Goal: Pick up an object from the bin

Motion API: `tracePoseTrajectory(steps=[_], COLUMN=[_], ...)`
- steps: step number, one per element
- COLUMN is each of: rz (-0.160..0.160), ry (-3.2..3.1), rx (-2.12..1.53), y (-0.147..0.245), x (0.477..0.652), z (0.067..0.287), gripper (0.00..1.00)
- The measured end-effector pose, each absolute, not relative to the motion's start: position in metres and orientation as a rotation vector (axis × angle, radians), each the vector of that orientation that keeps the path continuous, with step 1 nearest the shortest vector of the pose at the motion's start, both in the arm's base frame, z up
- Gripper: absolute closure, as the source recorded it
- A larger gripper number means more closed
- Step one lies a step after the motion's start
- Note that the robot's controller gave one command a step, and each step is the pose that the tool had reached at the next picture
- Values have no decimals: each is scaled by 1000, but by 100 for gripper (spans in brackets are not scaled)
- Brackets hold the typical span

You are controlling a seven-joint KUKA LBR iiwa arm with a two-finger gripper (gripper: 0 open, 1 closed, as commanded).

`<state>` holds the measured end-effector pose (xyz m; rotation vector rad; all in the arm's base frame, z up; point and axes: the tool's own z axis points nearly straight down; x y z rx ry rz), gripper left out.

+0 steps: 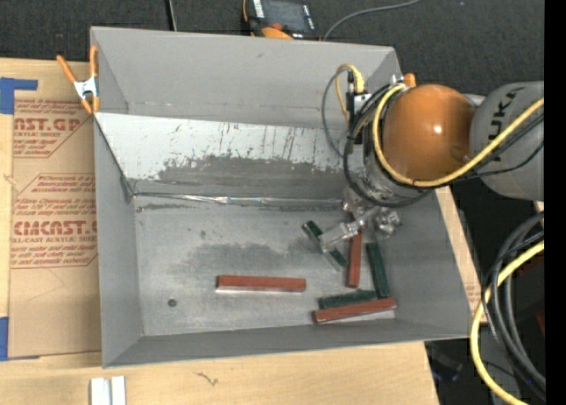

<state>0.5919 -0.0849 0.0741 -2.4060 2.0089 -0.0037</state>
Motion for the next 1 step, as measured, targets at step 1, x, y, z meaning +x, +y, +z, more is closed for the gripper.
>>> tracePoseTrajectory(steps=[1], rz=[-4], ry=[2008], rx=[-2405], y=[-85], x=[592], z=[74], gripper=[100])
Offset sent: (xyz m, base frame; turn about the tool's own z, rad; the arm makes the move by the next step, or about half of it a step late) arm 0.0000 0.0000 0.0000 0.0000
